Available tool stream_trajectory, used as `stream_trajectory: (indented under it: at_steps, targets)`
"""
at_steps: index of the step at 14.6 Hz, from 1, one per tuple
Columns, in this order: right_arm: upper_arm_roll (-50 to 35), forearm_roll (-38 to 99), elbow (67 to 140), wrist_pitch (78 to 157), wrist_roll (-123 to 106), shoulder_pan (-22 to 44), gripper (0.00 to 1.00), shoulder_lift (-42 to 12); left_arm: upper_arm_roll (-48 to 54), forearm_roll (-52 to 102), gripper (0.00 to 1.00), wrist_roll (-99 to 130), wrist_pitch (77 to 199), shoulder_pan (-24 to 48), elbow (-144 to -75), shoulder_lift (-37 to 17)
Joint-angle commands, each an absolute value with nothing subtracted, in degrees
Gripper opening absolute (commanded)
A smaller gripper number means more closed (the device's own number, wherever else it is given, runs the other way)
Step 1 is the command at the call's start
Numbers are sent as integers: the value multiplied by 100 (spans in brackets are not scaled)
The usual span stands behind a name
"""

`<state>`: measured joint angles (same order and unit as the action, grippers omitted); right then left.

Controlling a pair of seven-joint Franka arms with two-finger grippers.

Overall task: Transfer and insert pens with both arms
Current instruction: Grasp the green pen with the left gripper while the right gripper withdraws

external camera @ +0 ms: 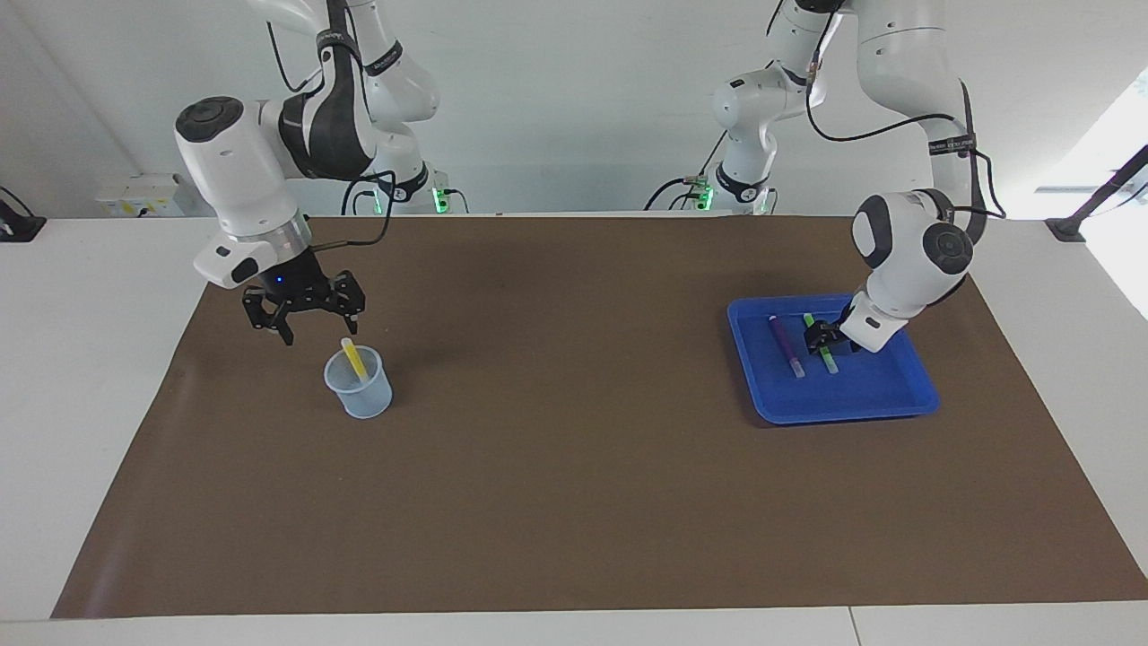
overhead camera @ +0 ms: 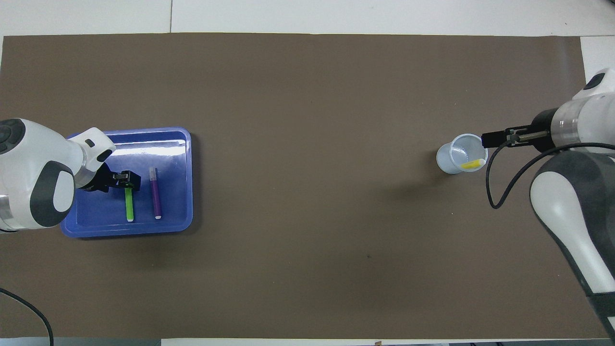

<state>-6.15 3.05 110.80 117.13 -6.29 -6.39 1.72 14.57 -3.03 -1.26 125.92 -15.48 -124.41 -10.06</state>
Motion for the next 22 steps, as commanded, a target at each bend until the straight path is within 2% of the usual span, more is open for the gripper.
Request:
stream_trajectory:
  at_steps: [1,2,5,8,11,18,22]
  targets:
    - [-650,193,10242,10937,-256,-677,100,-70,1468,-396,65,-149,12762,-1600,-12560,-993]
    - [-650,176,10030,10699,-185,-677,100,-70,1468,-396,59,-141,12770,-1591,-12568,-993]
    - [-668,-52,9538,10039,35,-651,100,-97,1468,-396,49,-123,12762,-1591,-12577,-993]
    - [-668,-149,9124,9511,219,-510,100,-175,1468,-396,32,-123,12771,-1600,-12586,-993]
    - [-668,-176,9053,9422,553,-273,100,-211,1468,-387,0,-114,12771,-1600,-12604,-984]
    - [-677,-150,8930,9281,721,-158,100,-220,1468,-369,0,-35,12631,-1626,-12455,-993]
    - [-677,-114,8807,9080,721,-158,100,-220,1477,-229,0,-35,11605,-1688,-11710,-1037]
